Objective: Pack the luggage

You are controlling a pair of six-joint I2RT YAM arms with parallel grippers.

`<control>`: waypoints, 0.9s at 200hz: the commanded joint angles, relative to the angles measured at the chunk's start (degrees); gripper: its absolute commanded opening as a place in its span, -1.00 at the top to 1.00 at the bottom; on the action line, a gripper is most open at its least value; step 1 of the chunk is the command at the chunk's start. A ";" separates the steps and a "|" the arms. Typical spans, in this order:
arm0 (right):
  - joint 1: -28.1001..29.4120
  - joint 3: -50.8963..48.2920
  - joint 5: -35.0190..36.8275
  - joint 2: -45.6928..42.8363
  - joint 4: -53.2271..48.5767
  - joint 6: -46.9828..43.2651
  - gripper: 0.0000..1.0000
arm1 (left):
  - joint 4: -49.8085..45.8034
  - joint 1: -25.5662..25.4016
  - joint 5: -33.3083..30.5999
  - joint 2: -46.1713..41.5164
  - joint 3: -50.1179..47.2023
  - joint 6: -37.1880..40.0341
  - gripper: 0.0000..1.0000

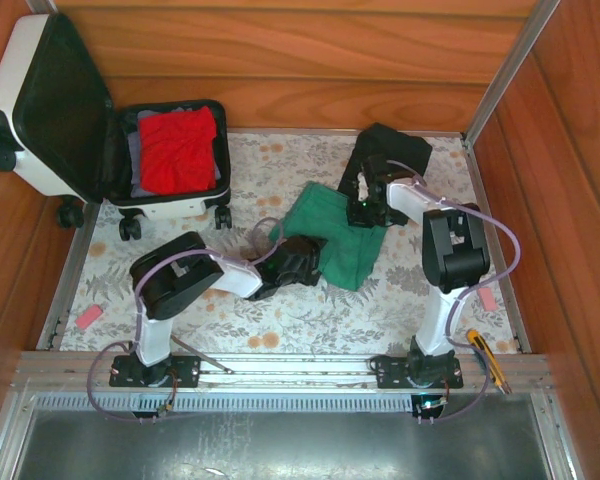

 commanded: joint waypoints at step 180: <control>-0.42 -18.27 6.11 -34.66 12.62 2.23 0.52 | -56.92 12.49 -14.81 -25.58 20.36 58.27 1.00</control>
